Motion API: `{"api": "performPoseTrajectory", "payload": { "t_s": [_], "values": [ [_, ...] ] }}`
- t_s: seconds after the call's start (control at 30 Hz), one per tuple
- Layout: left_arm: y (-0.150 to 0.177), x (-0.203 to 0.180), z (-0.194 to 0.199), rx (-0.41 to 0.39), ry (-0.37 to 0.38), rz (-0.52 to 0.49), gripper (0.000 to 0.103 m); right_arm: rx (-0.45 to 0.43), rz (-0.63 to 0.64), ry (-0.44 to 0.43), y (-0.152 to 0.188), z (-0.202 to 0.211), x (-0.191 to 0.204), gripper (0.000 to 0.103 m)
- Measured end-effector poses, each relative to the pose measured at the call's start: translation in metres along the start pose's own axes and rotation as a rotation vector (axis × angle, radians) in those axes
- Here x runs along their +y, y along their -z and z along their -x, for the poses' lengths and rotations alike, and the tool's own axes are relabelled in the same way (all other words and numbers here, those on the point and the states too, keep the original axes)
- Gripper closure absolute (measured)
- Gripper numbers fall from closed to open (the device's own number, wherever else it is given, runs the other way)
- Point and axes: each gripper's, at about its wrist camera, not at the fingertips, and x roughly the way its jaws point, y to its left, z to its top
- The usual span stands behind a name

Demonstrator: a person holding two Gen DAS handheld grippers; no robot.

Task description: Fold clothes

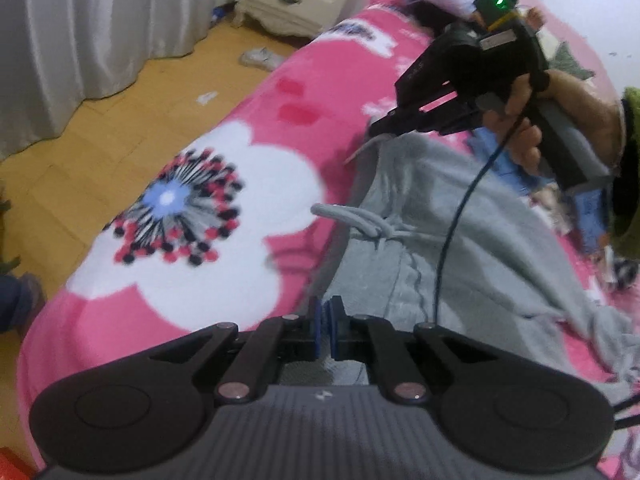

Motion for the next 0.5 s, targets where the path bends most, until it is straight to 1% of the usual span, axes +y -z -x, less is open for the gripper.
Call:
{"api": "performPoseTrajectory", "payload": {
  "t_s": [0.03,0.1,0.2,0.23,0.27,0.3,0.33,0.37,0.4,0.43,0.47,0.5],
  "values": [
    [0.003,0.003,-0.007,0.010,-0.015,-0.006,0.098,-0.005,0.016,0.007,0.002,-0.009,0.001,0.101],
    [0.009,0.009,-0.024,0.042,-0.049,-0.008,0.098,-0.012,0.017,-0.018,0.002,-0.007,-0.004,0.101],
    [0.012,0.014,-0.033,0.065,-0.068,-0.022,0.099,-0.023,0.018,-0.056,0.002,-0.005,-0.013,0.102],
    [0.013,0.015,-0.036,0.073,-0.074,-0.025,0.098,-0.026,0.019,-0.069,0.002,-0.004,-0.016,0.099],
    [0.013,0.019,-0.032,0.078,-0.071,-0.007,0.093,-0.030,0.019,-0.081,0.002,-0.004,-0.019,0.098],
    [0.014,0.022,-0.029,0.083,-0.068,0.011,0.087,-0.033,0.020,-0.094,0.002,-0.003,-0.021,0.094],
    [0.014,0.026,-0.025,0.088,-0.066,0.031,0.086,-0.037,0.020,-0.107,0.002,-0.002,-0.024,0.084],
    [0.015,0.030,-0.017,0.085,-0.074,0.074,0.083,-0.041,0.021,-0.119,0.002,-0.001,-0.027,0.078],
    [0.016,0.034,-0.010,0.083,-0.081,0.117,0.081,-0.047,0.020,-0.132,0.002,0.001,-0.030,0.069],
    [0.017,0.039,-0.002,0.080,-0.089,0.161,0.080,-0.088,0.008,-0.147,0.005,0.023,-0.041,0.062],
    [0.018,0.043,0.005,0.078,-0.096,0.204,0.079,-0.127,-0.003,-0.160,0.007,0.044,-0.052,0.060],
    [0.019,0.047,0.013,0.075,-0.103,0.247,0.077,-0.163,-0.008,-0.164,0.014,0.068,-0.065,0.059]
  ]
}}
